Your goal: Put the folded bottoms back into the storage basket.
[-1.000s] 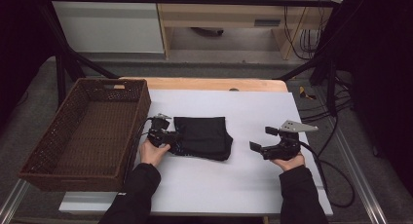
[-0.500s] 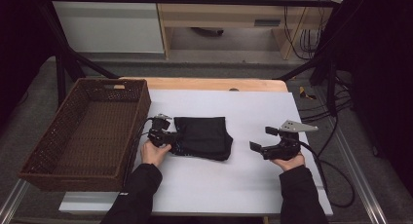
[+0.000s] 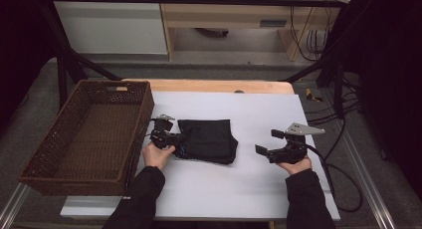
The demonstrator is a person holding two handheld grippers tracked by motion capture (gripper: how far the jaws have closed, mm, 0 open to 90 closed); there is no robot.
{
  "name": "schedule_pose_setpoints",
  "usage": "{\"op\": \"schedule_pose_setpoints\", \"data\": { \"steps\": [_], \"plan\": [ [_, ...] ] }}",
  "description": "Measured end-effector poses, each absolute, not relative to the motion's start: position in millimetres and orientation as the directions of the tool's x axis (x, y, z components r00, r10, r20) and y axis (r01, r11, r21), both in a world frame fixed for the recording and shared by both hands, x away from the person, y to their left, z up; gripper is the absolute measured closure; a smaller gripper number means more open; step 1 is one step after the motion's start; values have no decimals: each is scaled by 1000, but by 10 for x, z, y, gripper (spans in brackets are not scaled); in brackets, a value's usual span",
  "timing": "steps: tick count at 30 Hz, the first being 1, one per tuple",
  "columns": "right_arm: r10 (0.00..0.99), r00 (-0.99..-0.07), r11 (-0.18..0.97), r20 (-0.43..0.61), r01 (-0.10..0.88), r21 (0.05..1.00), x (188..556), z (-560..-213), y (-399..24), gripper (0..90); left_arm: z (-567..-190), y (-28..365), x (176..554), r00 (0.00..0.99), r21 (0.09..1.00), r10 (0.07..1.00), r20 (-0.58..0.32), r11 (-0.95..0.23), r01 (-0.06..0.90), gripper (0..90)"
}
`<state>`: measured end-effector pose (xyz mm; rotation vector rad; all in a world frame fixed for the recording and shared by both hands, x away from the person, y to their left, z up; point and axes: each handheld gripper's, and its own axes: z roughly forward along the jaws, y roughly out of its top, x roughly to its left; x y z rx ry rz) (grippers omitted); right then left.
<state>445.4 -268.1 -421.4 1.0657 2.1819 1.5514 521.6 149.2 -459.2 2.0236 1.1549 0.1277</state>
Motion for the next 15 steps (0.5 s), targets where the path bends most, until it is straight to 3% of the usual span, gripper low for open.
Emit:
{"op": "schedule_pose_setpoints", "data": {
  "steps": [15],
  "plan": [
    [688,-698,161,200,415,896,4457,-4220,-2689,19,-4355,1405,5179,598,694,761,-249,-291,659,818]
  ]
}}
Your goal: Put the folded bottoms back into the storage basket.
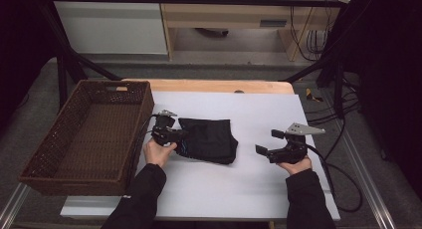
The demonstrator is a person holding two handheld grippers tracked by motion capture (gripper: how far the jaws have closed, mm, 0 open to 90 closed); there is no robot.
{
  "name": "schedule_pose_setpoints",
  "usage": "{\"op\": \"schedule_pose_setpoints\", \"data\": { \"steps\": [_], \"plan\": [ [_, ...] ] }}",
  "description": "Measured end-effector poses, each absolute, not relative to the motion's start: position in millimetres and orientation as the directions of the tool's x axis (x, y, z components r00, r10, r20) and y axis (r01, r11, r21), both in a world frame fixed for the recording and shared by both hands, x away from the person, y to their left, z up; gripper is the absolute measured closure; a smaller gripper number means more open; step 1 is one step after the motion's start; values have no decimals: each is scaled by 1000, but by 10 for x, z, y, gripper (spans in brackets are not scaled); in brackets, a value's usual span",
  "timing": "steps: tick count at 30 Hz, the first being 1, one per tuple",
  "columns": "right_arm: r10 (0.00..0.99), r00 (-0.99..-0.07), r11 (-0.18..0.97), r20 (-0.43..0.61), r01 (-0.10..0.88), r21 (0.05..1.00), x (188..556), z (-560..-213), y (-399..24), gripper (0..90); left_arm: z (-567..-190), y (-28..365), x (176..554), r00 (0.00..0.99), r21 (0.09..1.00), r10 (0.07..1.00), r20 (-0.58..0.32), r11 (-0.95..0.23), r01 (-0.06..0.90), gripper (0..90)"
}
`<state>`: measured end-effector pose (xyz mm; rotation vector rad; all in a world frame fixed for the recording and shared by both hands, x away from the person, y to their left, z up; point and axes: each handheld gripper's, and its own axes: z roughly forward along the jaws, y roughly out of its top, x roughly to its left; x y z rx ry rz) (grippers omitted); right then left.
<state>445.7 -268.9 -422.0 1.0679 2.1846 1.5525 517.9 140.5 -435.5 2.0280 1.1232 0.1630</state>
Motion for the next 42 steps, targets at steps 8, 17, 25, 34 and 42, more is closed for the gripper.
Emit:
{"op": "schedule_pose_setpoints", "data": {
  "steps": [8,17,25,34,42],
  "plan": [
    [687,-698,162,204,420,893,4456,-4230,-2683,19,-4247,1360,5153,613,703,751,-245,-298,646,820],
    [687,-698,162,202,418,894,4457,-4226,-2693,19,-4145,1317,5137,624,713,742,-246,-298,635,822],
    [687,-698,161,203,418,894,4457,-4226,-2692,19,-4014,1261,5124,637,717,739,-219,-321,619,824],
    [689,-696,164,200,419,893,4456,-4226,-2694,19,-3894,1209,5115,651,723,729,-210,-332,606,824],
    [690,-696,164,201,421,892,4456,-4227,-2691,19,-3745,1148,5085,669,735,717,-194,-346,583,825]
  ]
}}
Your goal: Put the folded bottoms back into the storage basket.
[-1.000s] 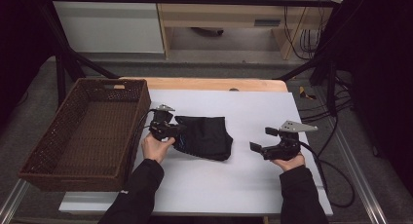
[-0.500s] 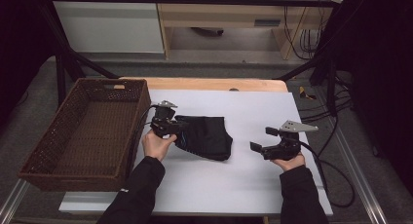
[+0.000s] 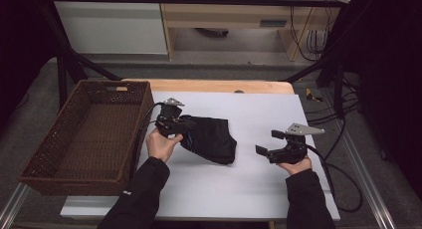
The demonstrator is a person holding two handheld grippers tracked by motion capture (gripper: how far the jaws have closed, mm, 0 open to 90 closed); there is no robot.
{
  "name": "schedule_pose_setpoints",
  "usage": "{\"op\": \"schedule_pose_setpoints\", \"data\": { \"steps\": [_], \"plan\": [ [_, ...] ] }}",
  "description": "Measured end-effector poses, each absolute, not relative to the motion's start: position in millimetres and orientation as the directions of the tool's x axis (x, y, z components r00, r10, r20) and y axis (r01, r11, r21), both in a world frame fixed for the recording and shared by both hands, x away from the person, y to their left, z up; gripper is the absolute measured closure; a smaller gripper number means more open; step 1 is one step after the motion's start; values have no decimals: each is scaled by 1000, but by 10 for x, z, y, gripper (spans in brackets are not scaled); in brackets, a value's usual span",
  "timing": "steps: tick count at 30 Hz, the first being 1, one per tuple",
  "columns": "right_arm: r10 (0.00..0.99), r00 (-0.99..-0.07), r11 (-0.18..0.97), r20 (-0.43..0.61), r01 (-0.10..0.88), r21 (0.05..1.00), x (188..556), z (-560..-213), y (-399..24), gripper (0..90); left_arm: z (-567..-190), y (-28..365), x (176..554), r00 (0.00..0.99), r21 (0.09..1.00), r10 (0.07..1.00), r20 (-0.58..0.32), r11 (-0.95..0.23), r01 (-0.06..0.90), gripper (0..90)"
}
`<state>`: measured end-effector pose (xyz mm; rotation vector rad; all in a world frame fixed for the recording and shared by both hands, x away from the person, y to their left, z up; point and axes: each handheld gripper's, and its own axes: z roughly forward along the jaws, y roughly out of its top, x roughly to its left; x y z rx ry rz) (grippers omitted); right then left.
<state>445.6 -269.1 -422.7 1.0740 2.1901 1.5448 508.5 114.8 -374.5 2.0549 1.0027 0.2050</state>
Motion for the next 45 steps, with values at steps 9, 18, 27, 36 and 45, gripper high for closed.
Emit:
{"op": "schedule_pose_setpoints", "data": {
  "steps": [9,18,27,36,45],
  "plan": [
    [689,-696,165,200,420,893,4454,-4227,-2692,19,-3589,1041,5054,694,744,700,-168,-372,555,826],
    [689,-696,164,201,419,893,4453,-4224,-2695,19,-3455,978,5008,712,750,688,-140,-395,530,827],
    [688,-697,165,200,419,893,4452,-4226,-2691,19,-3293,945,4944,728,751,674,-127,-415,514,829],
    [688,-697,164,202,420,893,4450,-4225,-2687,19,-3117,955,4854,748,748,658,-92,-449,488,830],
    [688,-697,166,202,422,891,4451,-4229,-2682,19,-2913,989,4753,760,750,648,-47,-480,455,830]
  ]
}}
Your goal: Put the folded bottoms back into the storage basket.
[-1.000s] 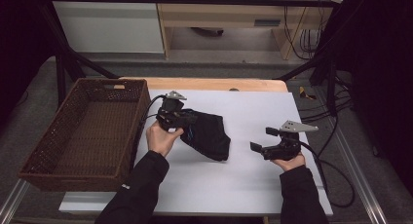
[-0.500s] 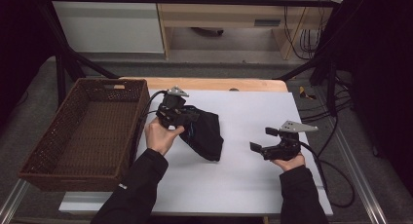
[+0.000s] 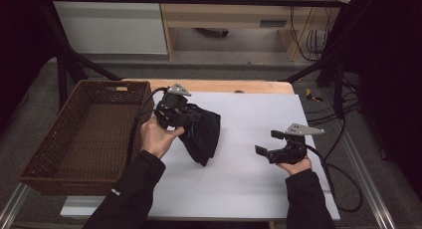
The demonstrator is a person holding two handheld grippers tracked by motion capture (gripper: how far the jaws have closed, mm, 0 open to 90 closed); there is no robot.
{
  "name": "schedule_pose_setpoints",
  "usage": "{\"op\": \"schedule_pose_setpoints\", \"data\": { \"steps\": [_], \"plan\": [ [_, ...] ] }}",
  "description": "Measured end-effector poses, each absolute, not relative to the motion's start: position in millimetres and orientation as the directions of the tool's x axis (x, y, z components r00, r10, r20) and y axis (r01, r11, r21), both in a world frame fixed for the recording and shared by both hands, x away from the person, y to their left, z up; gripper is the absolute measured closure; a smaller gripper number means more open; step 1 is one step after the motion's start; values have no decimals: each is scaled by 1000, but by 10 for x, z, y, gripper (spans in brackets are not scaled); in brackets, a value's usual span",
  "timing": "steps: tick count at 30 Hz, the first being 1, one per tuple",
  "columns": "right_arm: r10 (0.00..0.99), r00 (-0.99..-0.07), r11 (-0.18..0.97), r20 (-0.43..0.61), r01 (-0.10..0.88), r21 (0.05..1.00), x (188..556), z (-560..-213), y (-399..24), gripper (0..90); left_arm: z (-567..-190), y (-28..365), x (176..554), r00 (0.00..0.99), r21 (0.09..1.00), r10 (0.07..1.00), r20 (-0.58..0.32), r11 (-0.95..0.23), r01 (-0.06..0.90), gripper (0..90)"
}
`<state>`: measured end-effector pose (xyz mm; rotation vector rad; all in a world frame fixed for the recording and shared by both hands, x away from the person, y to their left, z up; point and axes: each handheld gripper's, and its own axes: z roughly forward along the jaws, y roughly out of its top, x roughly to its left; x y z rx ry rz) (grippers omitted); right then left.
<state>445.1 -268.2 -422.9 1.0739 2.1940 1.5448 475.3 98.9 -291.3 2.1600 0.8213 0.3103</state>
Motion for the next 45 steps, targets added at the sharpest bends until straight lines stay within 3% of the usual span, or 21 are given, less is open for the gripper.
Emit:
{"op": "schedule_pose_setpoints", "data": {
  "steps": [45],
  "plan": [
    [691,-695,167,200,422,891,4450,-4232,-2678,19,-2179,1379,4494,784,774,621,24,-508,378,829]
  ]
}}
